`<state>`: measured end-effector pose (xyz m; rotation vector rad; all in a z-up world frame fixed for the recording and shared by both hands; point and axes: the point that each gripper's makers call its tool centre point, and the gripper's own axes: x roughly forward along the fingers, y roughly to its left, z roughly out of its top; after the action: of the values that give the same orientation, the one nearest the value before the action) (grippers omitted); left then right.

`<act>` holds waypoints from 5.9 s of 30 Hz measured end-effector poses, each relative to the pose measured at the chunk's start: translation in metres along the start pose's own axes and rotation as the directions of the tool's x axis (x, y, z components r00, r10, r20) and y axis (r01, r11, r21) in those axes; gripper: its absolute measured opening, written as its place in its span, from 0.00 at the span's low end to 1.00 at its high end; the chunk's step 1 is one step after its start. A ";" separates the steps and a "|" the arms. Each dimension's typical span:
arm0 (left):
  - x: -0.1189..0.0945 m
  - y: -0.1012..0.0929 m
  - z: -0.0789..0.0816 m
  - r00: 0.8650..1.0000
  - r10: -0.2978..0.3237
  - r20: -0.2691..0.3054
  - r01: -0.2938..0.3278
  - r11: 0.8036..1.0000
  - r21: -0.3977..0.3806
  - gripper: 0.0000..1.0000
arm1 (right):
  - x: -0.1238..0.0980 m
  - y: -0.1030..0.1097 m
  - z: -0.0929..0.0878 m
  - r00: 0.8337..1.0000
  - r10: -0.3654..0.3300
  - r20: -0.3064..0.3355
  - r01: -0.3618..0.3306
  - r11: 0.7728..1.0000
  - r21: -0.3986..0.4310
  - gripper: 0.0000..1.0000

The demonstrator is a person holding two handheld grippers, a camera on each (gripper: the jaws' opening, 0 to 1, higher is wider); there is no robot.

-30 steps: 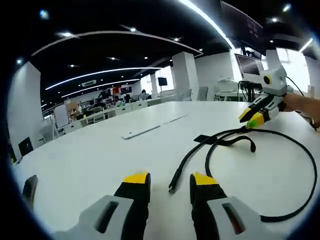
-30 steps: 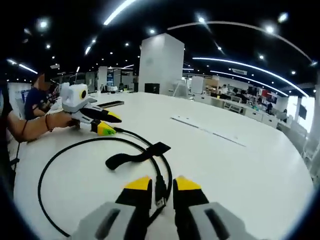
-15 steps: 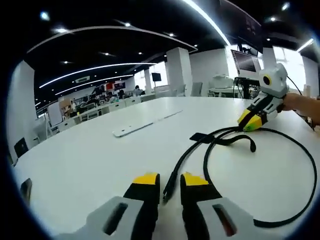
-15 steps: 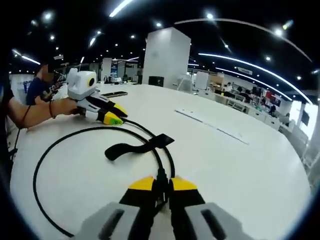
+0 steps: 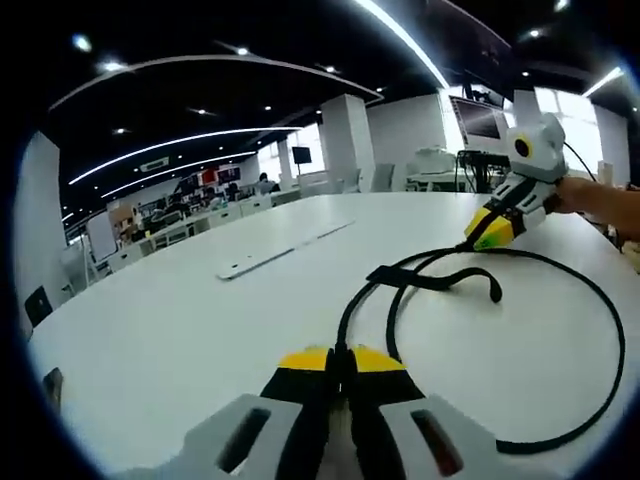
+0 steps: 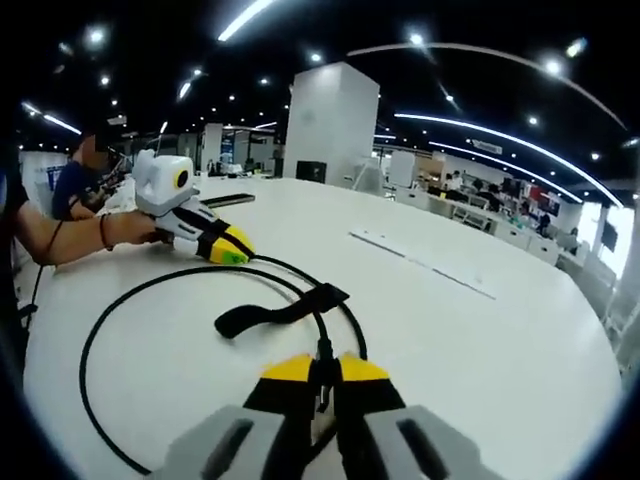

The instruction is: Find the charging cable on the desk, coil it up and secure with Velcro.

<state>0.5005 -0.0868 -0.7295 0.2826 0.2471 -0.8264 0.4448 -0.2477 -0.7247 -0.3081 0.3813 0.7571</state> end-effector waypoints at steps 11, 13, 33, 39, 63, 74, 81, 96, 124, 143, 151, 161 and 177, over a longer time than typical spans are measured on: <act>0.003 -0.014 0.027 0.999 -0.039 0.034 0.038 0.998 0.041 0.06 | 0.008 0.015 0.018 0.999 0.027 0.020 -0.026 0.999 -0.035 0.09; 0.003 -0.018 0.031 0.998 -0.050 0.040 0.048 0.998 0.040 0.06 | 0.011 0.018 0.021 0.999 0.033 0.022 -0.032 0.999 -0.042 0.08; -0.019 -0.035 0.017 0.998 -0.060 0.036 0.058 0.997 0.048 0.06 | 0.000 0.026 0.023 0.999 0.021 0.042 -0.019 0.999 -0.039 0.08; -0.025 -0.026 0.010 1.000 -0.009 0.017 0.008 1.000 0.021 0.06 | 0.001 0.022 0.017 0.999 -0.014 0.036 0.015 1.000 -0.022 0.08; -0.048 -0.020 -0.006 0.991 0.137 0.008 -0.135 0.983 -0.124 0.06 | -0.021 0.010 0.003 0.988 -0.152 0.040 0.150 0.987 0.047 0.08; -0.061 -0.027 -0.009 0.977 0.211 0.000 -0.208 0.966 -0.155 0.07 | -0.039 0.006 -0.002 0.972 -0.229 0.045 0.226 0.971 0.073 0.08; -0.074 -0.029 -0.010 0.966 0.259 -0.005 -0.255 0.947 -0.196 0.07 | -0.048 0.010 -0.007 0.958 -0.285 0.032 0.281 0.956 0.084 0.08; -0.085 -0.051 -0.007 0.959 0.284 -0.011 -0.281 0.944 -0.174 0.07 | -0.059 0.019 -0.018 0.939 -0.342 0.017 0.337 0.932 0.132 0.08; -0.083 -0.074 -0.020 0.956 0.287 -0.065 -0.292 0.952 -0.091 0.07 | -0.059 0.023 -0.037 0.951 -0.307 -0.034 0.309 0.942 0.133 0.11; -0.082 -0.077 -0.019 0.962 0.264 -0.061 -0.270 0.955 -0.122 0.11 | -0.055 0.025 -0.042 0.962 -0.270 -0.043 0.273 0.944 0.187 0.09; -0.080 -0.079 -0.019 0.966 0.251 -0.062 -0.258 0.953 -0.162 0.15 | -0.054 0.024 -0.042 0.960 -0.275 -0.042 0.278 0.943 0.181 0.09; -0.077 -0.085 -0.014 0.974 0.221 -0.043 -0.225 0.955 -0.194 0.23 | -0.053 0.024 -0.041 0.960 -0.275 -0.042 0.278 0.945 0.171 0.08; -0.073 -0.094 -0.013 0.973 0.210 -0.096 -0.223 0.963 -0.151 0.15 | -0.052 0.025 -0.040 0.957 -0.284 -0.056 0.289 0.944 0.157 0.09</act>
<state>0.3806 -0.0927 -0.7321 0.1865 0.3489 -0.5753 0.3833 -0.2784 -0.7407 -0.2147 0.4164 0.4320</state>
